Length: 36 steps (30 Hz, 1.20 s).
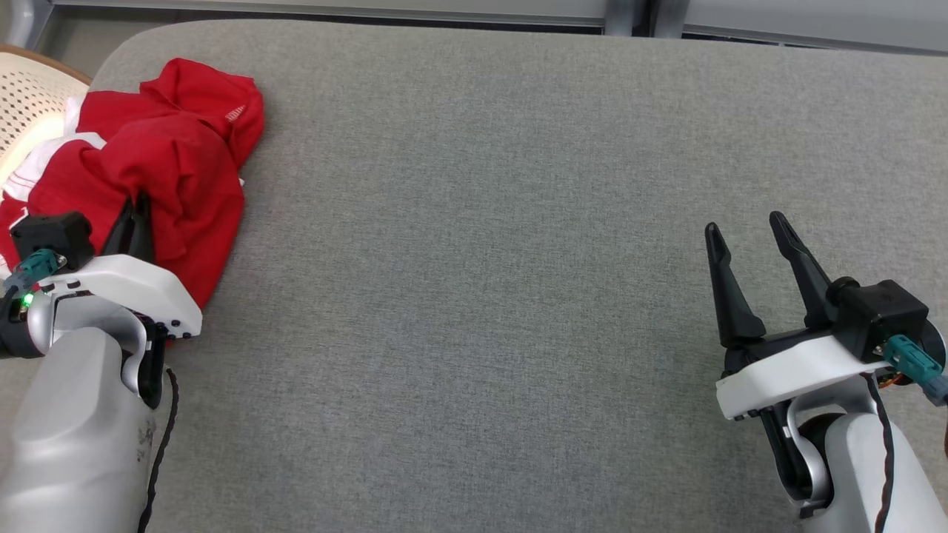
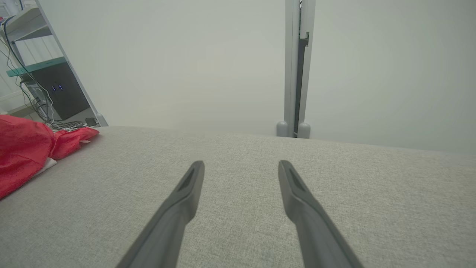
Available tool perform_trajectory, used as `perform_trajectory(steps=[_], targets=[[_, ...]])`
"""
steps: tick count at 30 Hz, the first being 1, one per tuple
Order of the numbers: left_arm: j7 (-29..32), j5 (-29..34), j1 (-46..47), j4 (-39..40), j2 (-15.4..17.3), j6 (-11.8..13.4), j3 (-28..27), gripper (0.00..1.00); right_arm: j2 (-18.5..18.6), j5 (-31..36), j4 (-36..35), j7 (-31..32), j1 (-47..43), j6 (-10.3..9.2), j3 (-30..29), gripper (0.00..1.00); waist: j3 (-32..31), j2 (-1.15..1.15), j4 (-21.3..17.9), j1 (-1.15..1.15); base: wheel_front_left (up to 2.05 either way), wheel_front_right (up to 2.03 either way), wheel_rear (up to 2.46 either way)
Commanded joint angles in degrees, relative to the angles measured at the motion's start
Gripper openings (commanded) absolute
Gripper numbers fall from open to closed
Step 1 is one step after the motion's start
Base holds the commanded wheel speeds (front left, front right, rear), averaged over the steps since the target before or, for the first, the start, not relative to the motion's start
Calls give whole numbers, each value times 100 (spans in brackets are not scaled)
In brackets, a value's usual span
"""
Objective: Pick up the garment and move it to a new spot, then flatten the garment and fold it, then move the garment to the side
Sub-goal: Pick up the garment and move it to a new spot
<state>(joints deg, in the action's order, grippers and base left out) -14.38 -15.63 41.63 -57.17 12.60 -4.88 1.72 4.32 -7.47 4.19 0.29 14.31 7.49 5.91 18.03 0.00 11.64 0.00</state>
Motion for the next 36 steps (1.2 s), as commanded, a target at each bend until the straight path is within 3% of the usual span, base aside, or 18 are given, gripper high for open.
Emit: perform_trajectory(steps=[1,12,21,28,36], targets=[[-66,80,99,111,76,73,-20,0,-16,0,-28,-34,-51,0,-51,100,-98,0,79,0,0,0,0],[-79,326,-794,2527,-33,170,-266,0,-59,-36,-52,-22,-358,0,-123,100,-760,0,225,0,0,0,0],[106,438,-1733,4108,-331,136,96,0,-90,-104,-106,13,-644,0,-93,100,-1191,0,-72,0,0,0,0],[616,299,-2335,5071,-702,-32,841,0,-116,-142,-269,64,-695,0,-109,100,-1090,0,-767,0,0,0,0],[941,403,-1943,5023,-892,-194,2239,0,-131,-238,-337,36,-520,0,-123,100,-579,0,-1795,0,0,0,0]])
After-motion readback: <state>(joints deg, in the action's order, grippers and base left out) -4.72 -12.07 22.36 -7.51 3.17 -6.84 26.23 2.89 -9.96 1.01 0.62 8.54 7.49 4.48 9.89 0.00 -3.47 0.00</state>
